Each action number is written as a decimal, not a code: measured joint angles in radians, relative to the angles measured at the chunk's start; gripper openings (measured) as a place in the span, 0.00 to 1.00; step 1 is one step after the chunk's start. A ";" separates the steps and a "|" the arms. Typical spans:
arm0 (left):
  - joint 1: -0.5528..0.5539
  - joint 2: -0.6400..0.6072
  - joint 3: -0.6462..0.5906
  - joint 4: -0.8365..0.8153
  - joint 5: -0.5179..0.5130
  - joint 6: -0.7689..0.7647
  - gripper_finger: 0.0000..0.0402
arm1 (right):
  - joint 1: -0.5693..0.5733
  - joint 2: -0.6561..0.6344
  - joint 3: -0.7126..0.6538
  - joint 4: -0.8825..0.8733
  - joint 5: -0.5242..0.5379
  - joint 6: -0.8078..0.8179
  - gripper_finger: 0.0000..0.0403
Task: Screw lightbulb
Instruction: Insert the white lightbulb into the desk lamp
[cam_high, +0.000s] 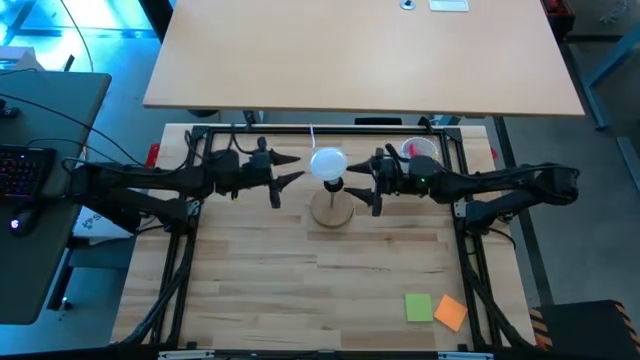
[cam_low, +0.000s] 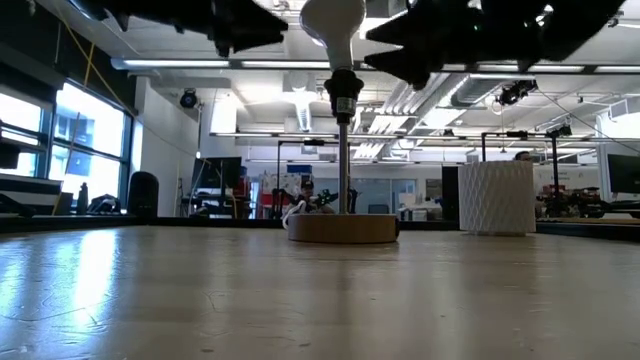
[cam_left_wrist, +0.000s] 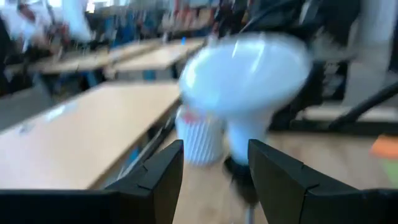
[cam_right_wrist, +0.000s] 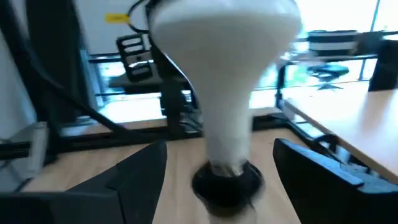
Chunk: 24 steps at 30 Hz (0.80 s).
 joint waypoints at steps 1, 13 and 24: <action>0.000 0.009 0.001 0.025 0.005 0.001 0.43 | -0.005 0.000 0.032 -0.057 -0.020 -0.001 0.72; 0.001 0.178 -0.001 0.293 0.038 -0.007 0.43 | -0.022 0.162 0.317 -0.370 -0.108 -0.081 0.68; 0.002 0.157 0.029 0.254 0.038 -0.002 0.43 | -0.023 0.190 0.309 -0.278 -0.118 -0.042 0.33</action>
